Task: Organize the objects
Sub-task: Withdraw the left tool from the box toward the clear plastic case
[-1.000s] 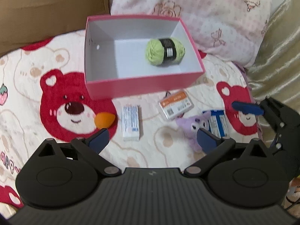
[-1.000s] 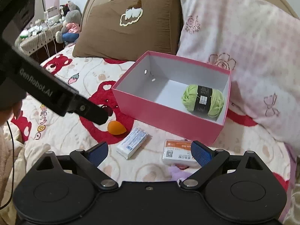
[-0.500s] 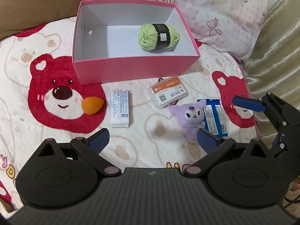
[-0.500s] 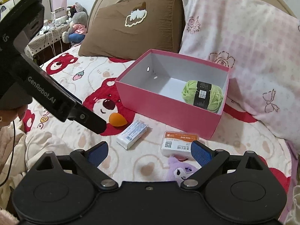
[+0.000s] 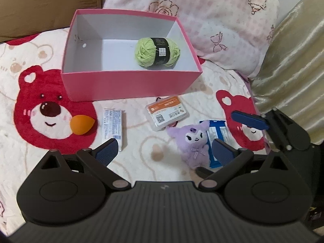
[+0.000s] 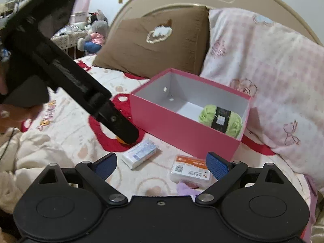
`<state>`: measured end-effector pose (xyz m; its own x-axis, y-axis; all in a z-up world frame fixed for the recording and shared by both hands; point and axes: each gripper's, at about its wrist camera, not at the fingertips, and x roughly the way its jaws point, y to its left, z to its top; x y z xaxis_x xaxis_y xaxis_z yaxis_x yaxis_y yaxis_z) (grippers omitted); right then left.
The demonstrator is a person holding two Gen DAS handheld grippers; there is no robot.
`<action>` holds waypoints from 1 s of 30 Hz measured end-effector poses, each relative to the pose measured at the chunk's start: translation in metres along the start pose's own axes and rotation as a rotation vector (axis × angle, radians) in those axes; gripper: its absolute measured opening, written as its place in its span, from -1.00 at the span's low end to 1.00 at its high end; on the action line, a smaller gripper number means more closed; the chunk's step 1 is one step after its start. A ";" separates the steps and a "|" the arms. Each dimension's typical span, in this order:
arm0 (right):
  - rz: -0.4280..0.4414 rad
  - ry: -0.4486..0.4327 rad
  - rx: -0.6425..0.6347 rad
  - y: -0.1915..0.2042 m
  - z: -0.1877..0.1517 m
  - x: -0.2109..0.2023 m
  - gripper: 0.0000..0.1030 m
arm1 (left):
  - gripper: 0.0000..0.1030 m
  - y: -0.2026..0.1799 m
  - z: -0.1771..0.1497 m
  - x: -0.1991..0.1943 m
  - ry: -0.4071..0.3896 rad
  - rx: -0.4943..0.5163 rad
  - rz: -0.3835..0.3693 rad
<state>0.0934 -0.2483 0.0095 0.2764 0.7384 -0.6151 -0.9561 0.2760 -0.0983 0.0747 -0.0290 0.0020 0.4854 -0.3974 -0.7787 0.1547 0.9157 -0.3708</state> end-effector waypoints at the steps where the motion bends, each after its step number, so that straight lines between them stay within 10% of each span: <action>1: 0.001 -0.005 0.001 0.000 -0.001 0.001 0.88 | 0.93 -0.001 0.000 0.002 -0.002 0.000 0.000; 30: 0.060 0.112 0.030 -0.039 -0.030 0.075 0.88 | 0.83 -0.001 -0.002 0.096 -0.065 0.025 0.066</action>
<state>0.1485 -0.2224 -0.0562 0.2050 0.6810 -0.7030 -0.9667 0.2535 -0.0363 0.1199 -0.0685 -0.0735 0.5501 -0.3323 -0.7661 0.1416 0.9412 -0.3066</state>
